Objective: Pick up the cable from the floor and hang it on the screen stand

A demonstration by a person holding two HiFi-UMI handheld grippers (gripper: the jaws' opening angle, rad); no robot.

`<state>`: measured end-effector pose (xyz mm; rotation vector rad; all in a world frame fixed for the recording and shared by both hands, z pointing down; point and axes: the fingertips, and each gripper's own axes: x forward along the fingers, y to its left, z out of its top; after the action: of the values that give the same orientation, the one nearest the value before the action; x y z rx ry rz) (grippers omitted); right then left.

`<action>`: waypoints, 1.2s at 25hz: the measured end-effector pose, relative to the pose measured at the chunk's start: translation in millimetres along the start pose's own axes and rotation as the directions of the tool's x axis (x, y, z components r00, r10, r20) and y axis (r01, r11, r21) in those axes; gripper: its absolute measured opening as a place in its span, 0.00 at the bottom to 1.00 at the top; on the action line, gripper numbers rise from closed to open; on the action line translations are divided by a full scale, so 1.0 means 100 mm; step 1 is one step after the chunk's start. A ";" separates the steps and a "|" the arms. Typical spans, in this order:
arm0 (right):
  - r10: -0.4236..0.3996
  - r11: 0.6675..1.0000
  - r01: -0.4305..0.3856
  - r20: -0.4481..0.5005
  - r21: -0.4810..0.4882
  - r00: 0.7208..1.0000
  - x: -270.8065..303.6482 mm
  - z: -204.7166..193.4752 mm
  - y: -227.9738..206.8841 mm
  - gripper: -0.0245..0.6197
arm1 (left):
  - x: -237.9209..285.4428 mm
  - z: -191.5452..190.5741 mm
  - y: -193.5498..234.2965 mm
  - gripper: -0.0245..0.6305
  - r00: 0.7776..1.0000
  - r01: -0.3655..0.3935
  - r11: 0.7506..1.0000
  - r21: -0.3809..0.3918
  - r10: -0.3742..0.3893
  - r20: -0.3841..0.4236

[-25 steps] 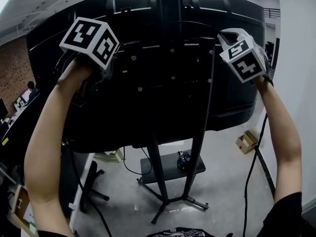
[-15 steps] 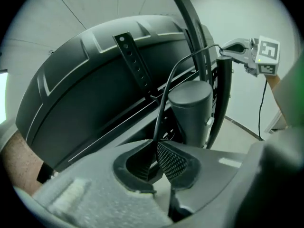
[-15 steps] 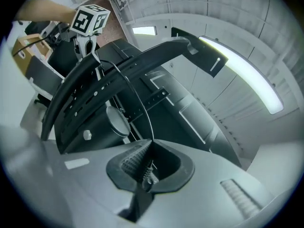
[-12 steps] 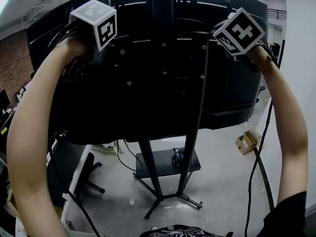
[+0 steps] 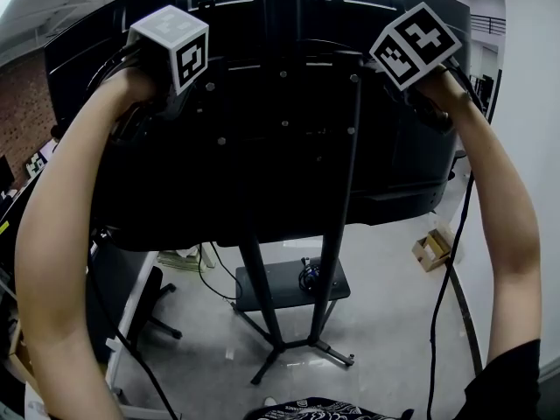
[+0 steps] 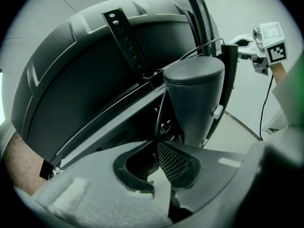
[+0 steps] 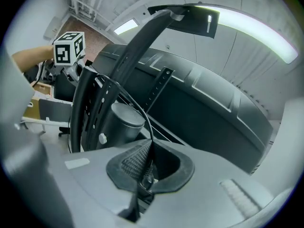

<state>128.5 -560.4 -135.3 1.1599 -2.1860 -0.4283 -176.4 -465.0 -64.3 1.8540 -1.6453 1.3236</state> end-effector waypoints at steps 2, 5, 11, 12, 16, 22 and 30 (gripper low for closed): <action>0.019 0.999 -0.019 0.012 0.043 1.000 0.01 0.00 0.02 0.05 | 0.01 0.01 0.00 0.07 1.000 -0.011 1.000 0.001 0.011 0.005; 0.063 0.991 -0.068 0.049 0.119 0.997 0.01 -0.01 0.06 0.05 | 0.01 0.01 0.00 0.08 0.999 -0.047 0.999 0.027 0.046 0.020; 0.017 0.989 -0.038 0.142 0.144 0.990 0.02 -0.05 0.09 0.05 | 0.01 0.07 0.03 0.09 0.987 -0.095 0.993 0.073 0.085 0.138; 0.011 0.989 -0.032 0.146 0.145 0.989 0.03 -0.07 0.10 0.05 | 0.02 0.07 0.02 0.09 0.984 -0.103 0.992 0.073 0.091 0.154; 0.003 0.992 -0.021 0.141 0.128 0.990 0.04 -0.08 0.11 0.05 | 0.01 0.09 0.01 0.10 0.972 -0.167 0.981 0.098 0.147 0.183; -0.075 0.997 0.073 0.219 0.016 0.973 0.01 -0.07 0.12 0.06 | -0.04 0.11 0.02 0.13 0.932 -0.289 0.944 0.158 0.239 0.271; -0.151 0.980 0.185 0.322 -0.077 0.935 0.03 -0.12 0.14 0.15 | -0.21 0.06 0.00 0.18 0.872 -0.405 0.895 0.185 0.318 0.372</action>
<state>126.4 -554.7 -117.0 1.2971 -2.3036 -0.8463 -171.5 -457.4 -83.8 2.0806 -2.1793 1.4953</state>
